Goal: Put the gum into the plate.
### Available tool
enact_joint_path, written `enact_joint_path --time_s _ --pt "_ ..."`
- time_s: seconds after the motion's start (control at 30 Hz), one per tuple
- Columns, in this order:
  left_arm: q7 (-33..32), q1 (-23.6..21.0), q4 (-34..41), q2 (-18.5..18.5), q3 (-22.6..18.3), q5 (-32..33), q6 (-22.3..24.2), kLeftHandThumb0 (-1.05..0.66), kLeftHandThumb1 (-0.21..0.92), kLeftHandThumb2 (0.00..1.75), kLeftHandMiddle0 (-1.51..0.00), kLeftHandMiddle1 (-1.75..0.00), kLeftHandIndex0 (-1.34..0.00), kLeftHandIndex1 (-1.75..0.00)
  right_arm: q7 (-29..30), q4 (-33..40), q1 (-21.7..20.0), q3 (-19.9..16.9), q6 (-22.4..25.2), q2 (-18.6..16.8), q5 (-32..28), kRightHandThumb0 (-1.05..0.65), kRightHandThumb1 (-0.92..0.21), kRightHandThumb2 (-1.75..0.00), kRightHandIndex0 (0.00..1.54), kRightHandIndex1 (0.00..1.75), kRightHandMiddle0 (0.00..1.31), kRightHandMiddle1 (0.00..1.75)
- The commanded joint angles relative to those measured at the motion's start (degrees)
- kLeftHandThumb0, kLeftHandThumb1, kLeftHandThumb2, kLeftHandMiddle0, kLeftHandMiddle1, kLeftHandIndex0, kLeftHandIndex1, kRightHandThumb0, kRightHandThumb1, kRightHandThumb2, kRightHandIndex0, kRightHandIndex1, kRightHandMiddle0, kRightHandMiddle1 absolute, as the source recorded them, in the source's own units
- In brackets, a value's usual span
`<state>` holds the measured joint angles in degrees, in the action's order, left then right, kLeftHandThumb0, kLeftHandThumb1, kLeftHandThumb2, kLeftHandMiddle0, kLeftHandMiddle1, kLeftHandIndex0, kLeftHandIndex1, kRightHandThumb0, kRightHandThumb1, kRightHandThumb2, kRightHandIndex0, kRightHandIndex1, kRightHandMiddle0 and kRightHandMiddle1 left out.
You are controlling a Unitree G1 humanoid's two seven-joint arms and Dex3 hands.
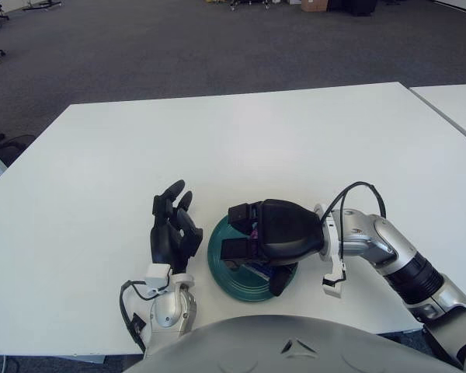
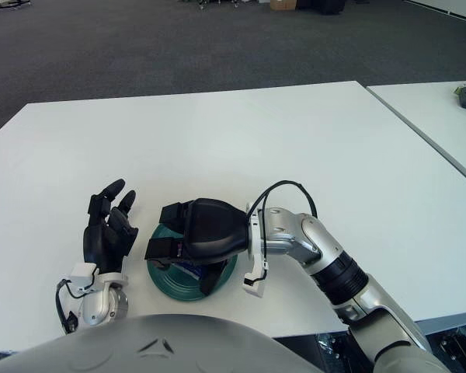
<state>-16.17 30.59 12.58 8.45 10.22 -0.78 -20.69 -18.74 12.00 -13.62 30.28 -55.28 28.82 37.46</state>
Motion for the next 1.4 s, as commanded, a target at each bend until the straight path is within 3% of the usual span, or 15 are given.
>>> enact_joint_path --time_s 0.0,0.03,0.13,0.5,0.67,1.03,1.37 --pt "-0.71 0.51 1.26 2.57 0.04 0.32 0.97 -0.91 0.92 0.94 -0.42 -0.45 -0.14 -0.93 -0.79 0.85 0.14 -0.92 0.85 0.46 -0.77 -0.36 -0.92 -0.52 0.39 1.38 0.20 1.75" --pt "-0.73 0.57 1.41 2.58 0.07 0.52 1.27 -0.91 0.92 0.94 -0.42 -0.45 -0.14 -0.92 -0.95 0.93 0.23 -0.97 1.04 0.46 -0.79 -0.49 -0.92 -0.53 0.39 1.29 0.15 1.63" --pt "-0.47 0.65 1.59 2.62 0.01 1.74 1.87 -0.89 0.92 0.93 -0.41 -0.45 -0.14 -0.92 -1.33 1.00 0.53 -1.11 1.60 0.49 -0.79 -0.65 -0.92 -0.56 0.40 1.08 0.09 1.42" --pt "0.66 -0.07 -0.72 2.43 -0.55 5.32 -1.24 -0.88 0.92 0.91 -0.36 -0.51 -0.14 -0.92 -1.59 1.05 1.29 -2.03 2.26 1.06 -1.72 -0.72 -0.92 -0.68 0.40 0.55 0.00 0.97" --pt "2.14 -0.73 -2.16 1.39 -1.44 6.79 -2.22 -0.88 0.92 0.91 -0.34 -0.51 -0.11 -0.91 -2.40 0.17 1.06 -1.69 2.45 1.55 -3.63 -0.75 -0.92 -0.77 0.41 0.22 0.00 0.72" --pt "3.91 -1.24 -2.62 1.32 -2.55 7.51 -2.52 -0.87 0.92 0.92 -0.32 -0.50 -0.08 -0.90 -4.44 -2.63 -0.12 -0.40 1.38 1.43 -8.54 -0.88 -0.92 -0.91 0.34 0.05 0.00 0.50" --pt "6.89 -0.55 -3.06 1.19 -3.45 11.63 -2.15 -0.88 0.92 0.94 -0.29 -0.47 -0.06 -0.89 -4.04 -4.25 0.43 -1.51 1.07 0.98 -10.14 -0.97 -0.92 -0.96 0.36 0.04 0.00 0.57"
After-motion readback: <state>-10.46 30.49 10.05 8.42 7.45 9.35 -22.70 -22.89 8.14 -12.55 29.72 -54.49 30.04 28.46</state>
